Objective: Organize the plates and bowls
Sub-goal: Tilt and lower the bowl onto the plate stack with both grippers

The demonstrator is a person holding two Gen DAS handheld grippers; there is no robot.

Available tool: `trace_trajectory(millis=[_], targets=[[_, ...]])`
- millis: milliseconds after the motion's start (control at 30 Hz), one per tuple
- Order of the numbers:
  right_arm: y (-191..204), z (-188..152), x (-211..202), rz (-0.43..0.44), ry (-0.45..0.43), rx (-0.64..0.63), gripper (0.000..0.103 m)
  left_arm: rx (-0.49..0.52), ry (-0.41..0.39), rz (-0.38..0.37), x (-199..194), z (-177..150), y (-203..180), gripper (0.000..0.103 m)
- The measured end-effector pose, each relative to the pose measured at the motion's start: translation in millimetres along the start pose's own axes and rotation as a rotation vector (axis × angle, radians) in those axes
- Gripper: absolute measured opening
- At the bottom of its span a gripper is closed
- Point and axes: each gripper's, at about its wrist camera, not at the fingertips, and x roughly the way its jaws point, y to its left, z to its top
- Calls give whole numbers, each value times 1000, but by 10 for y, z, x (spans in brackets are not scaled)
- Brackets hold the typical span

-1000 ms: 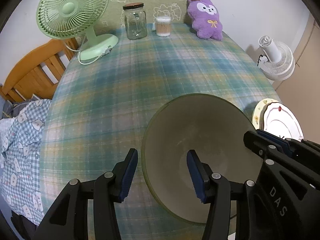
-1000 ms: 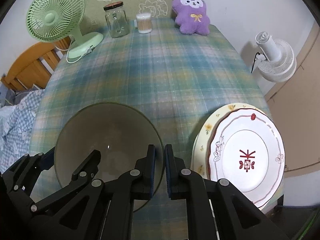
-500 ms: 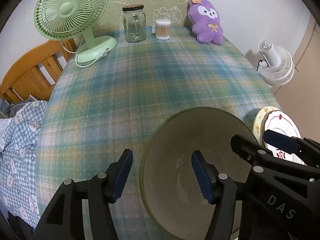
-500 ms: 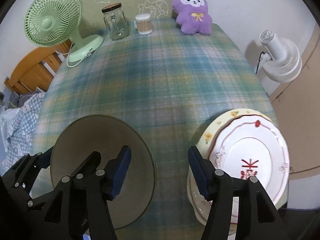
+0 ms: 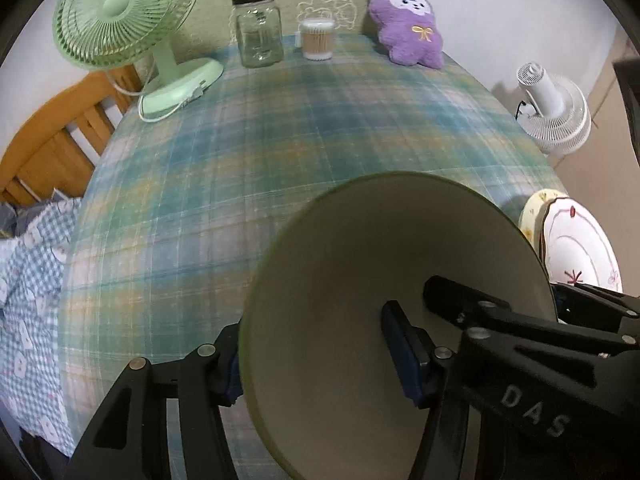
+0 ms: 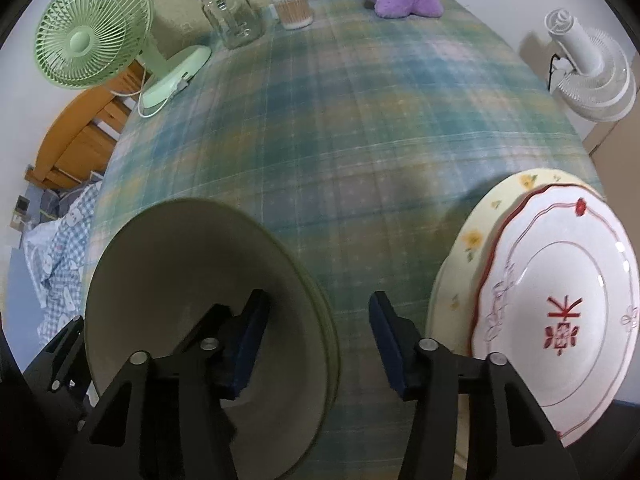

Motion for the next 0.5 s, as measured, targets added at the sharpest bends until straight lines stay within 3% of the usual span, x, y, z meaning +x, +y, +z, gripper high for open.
trace_trajectory(millis=[100, 400, 500], targets=[[48, 0, -1, 21, 7, -20, 40, -2, 7, -21, 1, -6, -5, 57], [106, 9, -123, 3, -7, -27, 40, -57, 39, -72, -80, -1, 67, 56], [134, 10, -227, 0, -22, -28, 41, -59, 13, -68, -190, -6, 53, 56]])
